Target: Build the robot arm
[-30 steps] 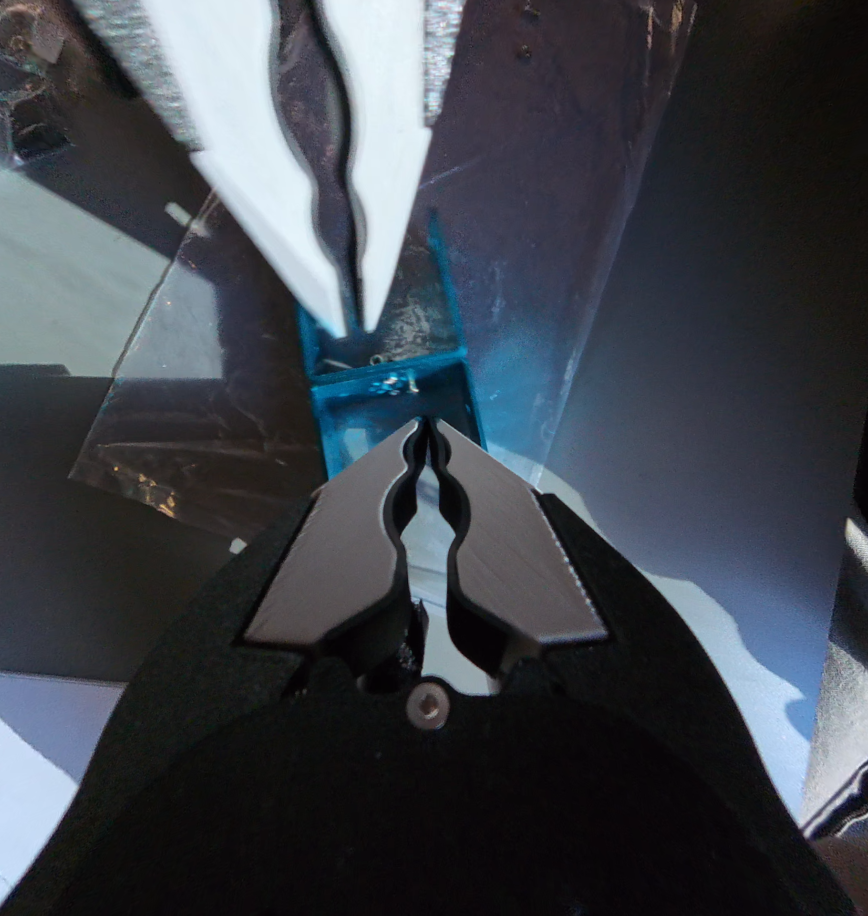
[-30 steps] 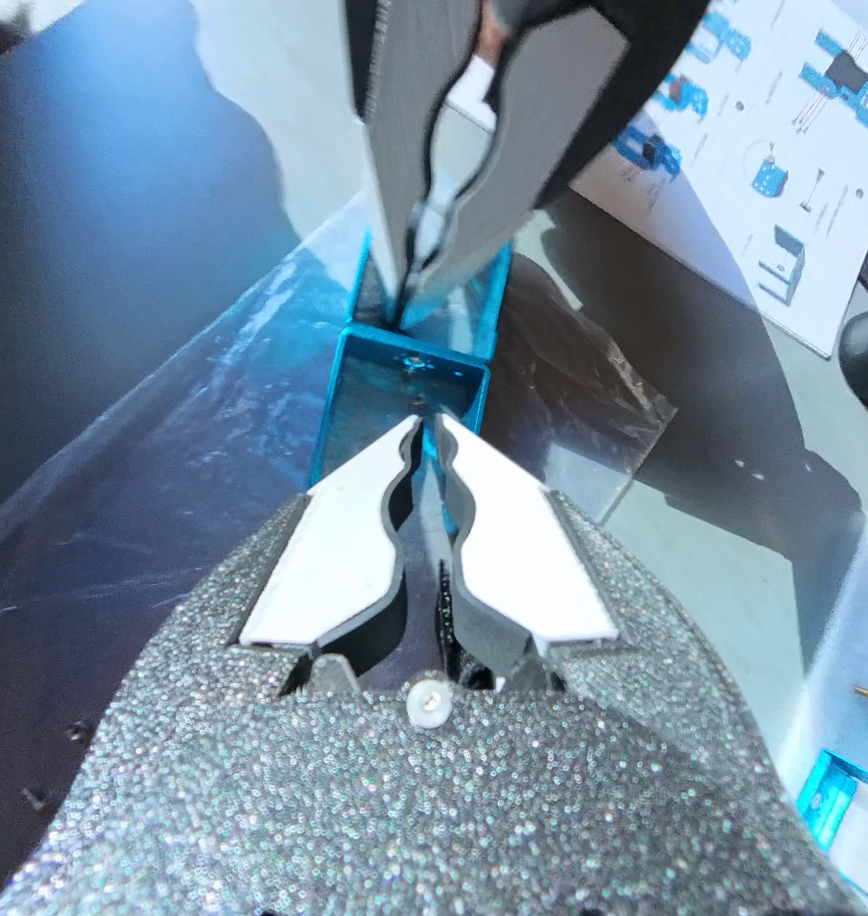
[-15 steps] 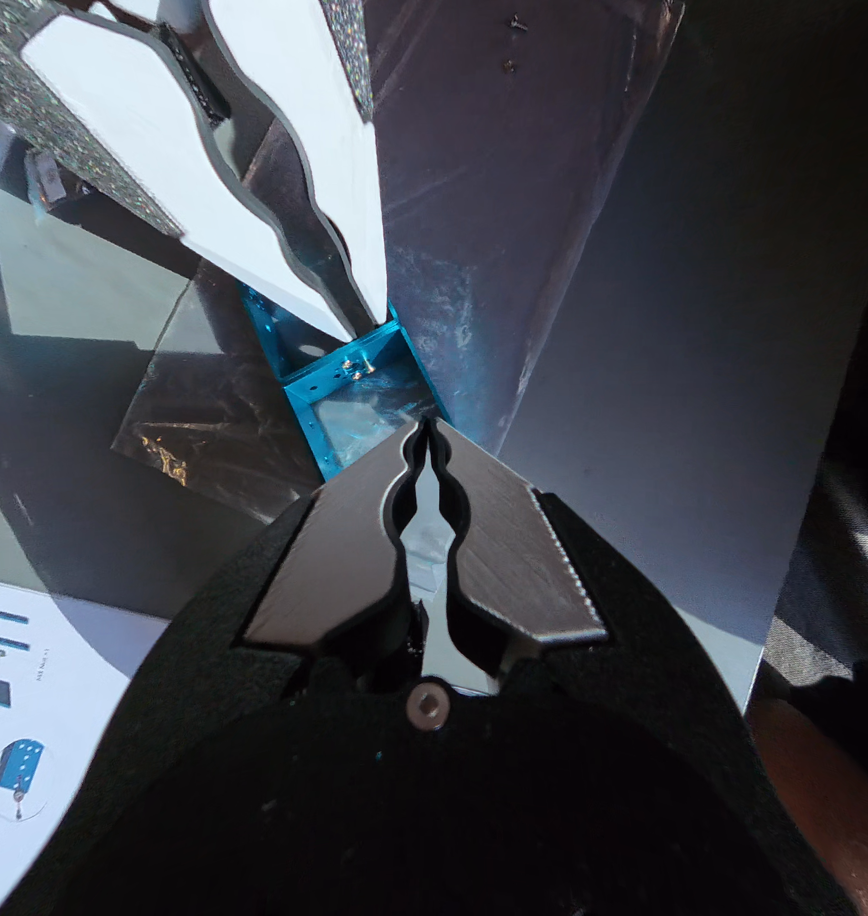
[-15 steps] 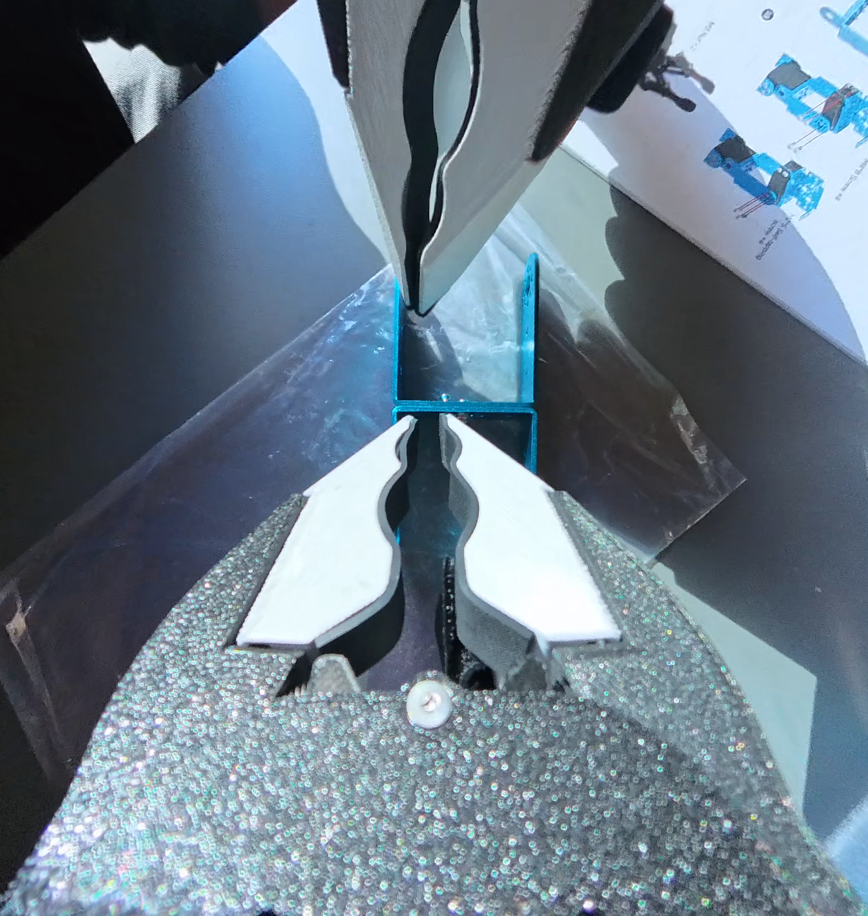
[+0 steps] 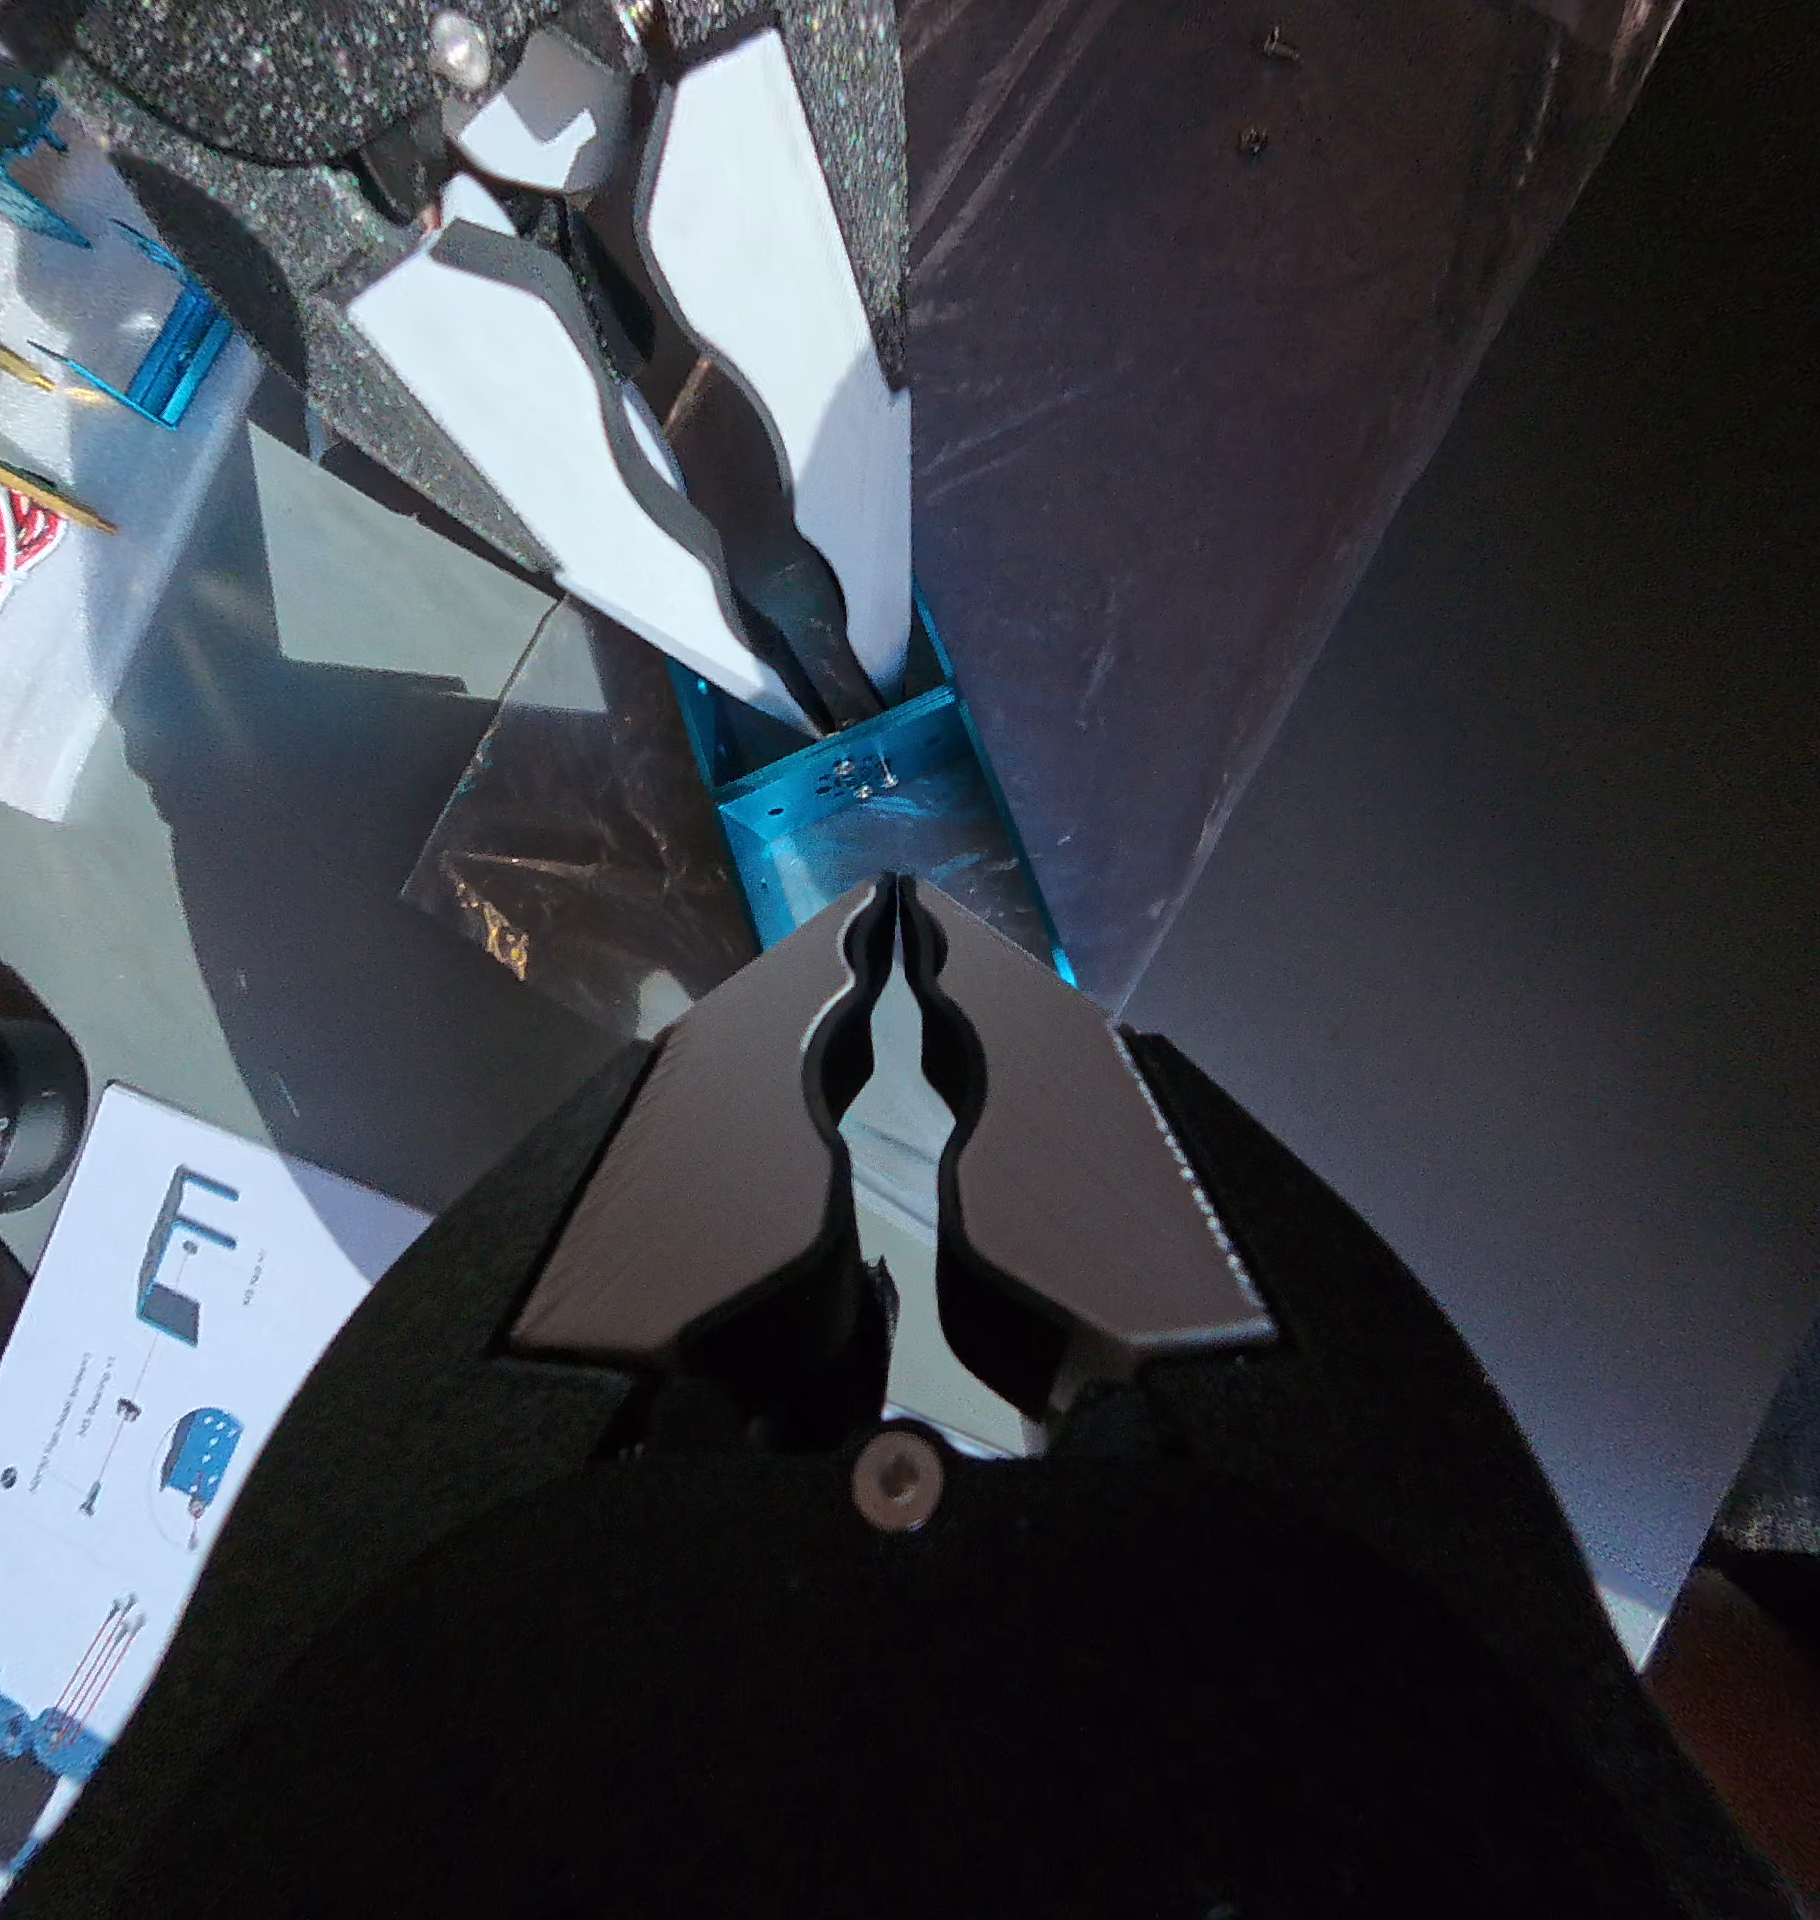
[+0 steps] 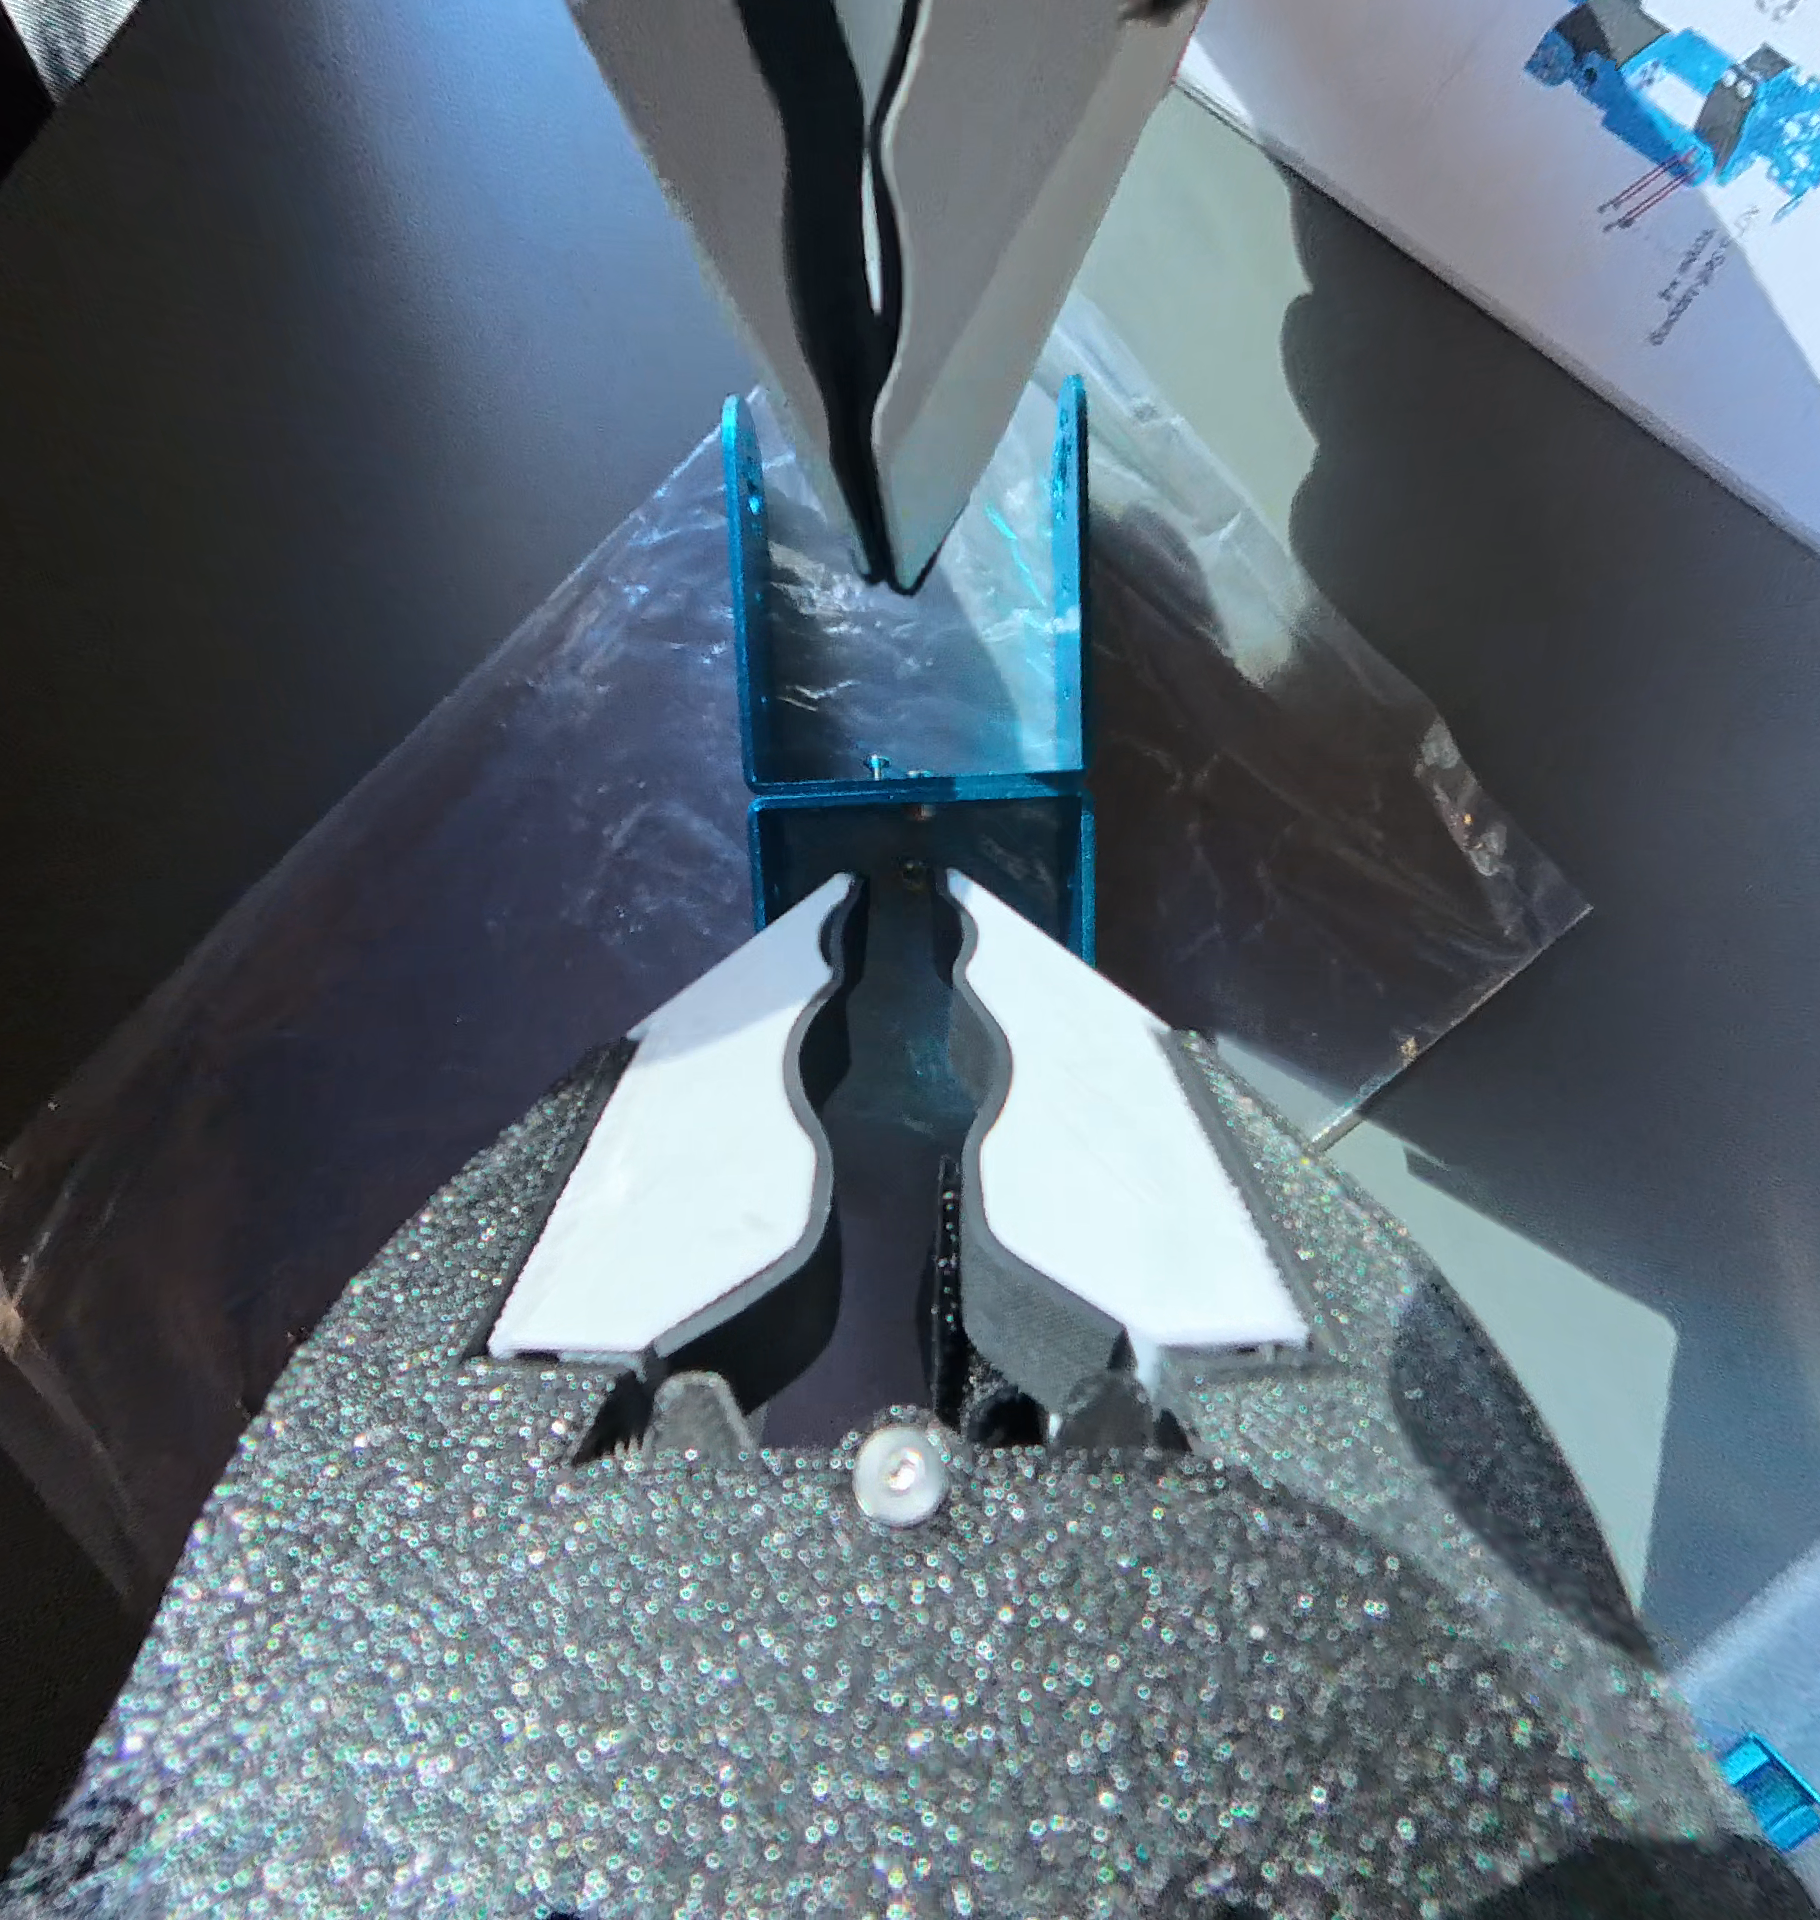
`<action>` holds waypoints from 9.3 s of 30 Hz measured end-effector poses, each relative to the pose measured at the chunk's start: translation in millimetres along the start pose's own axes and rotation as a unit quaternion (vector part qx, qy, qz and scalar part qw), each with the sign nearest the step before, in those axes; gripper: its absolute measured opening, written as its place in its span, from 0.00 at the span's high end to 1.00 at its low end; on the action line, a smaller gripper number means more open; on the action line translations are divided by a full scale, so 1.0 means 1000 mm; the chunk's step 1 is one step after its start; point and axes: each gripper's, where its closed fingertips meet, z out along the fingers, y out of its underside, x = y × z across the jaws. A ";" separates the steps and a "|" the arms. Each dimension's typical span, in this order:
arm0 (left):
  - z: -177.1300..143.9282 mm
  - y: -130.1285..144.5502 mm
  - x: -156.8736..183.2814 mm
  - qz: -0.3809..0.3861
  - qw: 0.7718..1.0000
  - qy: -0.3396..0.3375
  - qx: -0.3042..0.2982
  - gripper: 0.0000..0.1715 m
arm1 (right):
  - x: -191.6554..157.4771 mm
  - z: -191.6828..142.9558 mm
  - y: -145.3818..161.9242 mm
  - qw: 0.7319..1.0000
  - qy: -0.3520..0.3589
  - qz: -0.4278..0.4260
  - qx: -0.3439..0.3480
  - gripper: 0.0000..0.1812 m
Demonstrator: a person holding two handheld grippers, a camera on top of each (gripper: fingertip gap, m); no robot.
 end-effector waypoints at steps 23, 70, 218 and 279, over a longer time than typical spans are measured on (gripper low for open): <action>0.023 0.008 -0.023 -0.035 0.999 -0.038 -0.011 0.76 | -0.003 -0.011 -0.007 0.981 -0.050 -0.022 0.184 0.98; -0.004 0.036 -0.005 -0.091 0.995 -0.015 -0.033 0.98 | -0.026 -0.014 0.003 0.993 -0.003 0.096 0.062 0.95; 0.017 0.004 0.018 -0.225 0.962 -0.152 -0.034 0.97 | -0.044 -0.021 -0.024 0.975 -0.120 0.153 0.108 0.92; 0.020 -0.007 0.036 -0.206 0.973 -0.101 -0.003 0.80 | -0.054 -0.010 -0.031 0.953 -0.206 0.103 0.199 0.98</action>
